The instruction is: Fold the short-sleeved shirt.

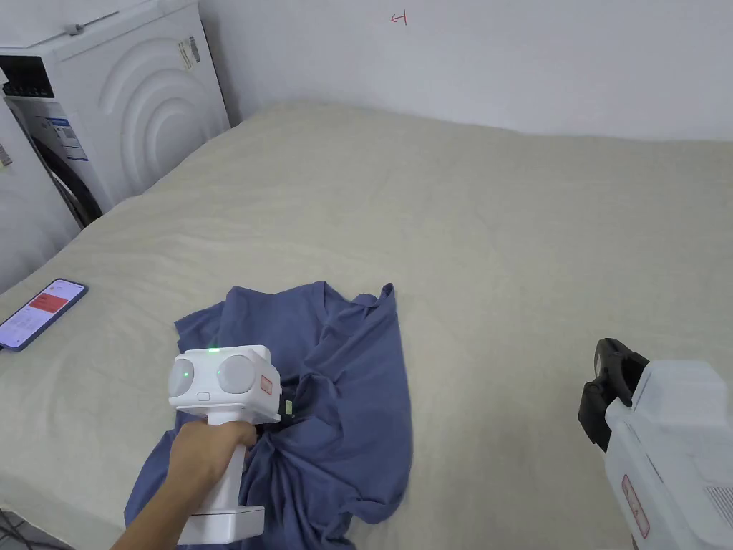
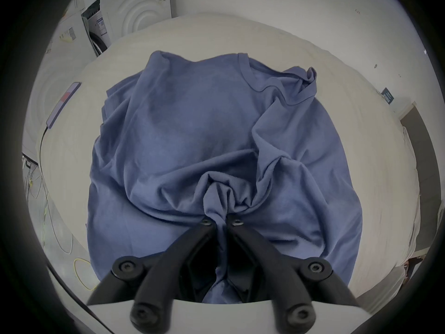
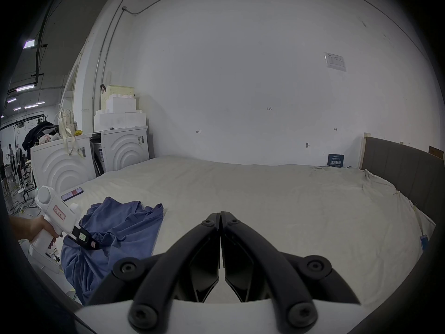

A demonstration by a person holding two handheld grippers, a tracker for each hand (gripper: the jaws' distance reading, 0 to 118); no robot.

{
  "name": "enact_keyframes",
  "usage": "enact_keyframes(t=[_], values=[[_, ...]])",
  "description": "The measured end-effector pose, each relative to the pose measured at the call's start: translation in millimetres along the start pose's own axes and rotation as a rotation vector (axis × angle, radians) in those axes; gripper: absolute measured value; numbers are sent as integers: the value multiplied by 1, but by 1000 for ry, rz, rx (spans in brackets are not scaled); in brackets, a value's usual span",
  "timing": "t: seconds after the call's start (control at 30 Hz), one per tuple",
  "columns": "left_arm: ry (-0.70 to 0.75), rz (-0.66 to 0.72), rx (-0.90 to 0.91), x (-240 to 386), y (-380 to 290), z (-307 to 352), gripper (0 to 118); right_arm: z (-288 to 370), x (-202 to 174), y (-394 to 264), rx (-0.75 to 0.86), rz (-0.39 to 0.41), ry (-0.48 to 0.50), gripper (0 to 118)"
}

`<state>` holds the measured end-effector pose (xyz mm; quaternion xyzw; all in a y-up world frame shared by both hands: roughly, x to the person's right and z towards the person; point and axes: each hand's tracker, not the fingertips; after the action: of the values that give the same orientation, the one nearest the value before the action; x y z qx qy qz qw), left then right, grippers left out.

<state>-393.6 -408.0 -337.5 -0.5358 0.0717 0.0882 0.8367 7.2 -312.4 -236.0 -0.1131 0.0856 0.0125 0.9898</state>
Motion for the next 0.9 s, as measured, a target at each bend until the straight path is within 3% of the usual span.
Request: enact_keyframes(t=[0.2,0.4,0.9], values=[[-21,-6,139,3,27,29,2,7,19,3,16,-1,-25,0],[-60,-109,259,34,68,75,2,23,39,11,38,-10,-78,0],[-324,-423,462,223,104,177,2,67,104,19,79,-50,-255,0]])
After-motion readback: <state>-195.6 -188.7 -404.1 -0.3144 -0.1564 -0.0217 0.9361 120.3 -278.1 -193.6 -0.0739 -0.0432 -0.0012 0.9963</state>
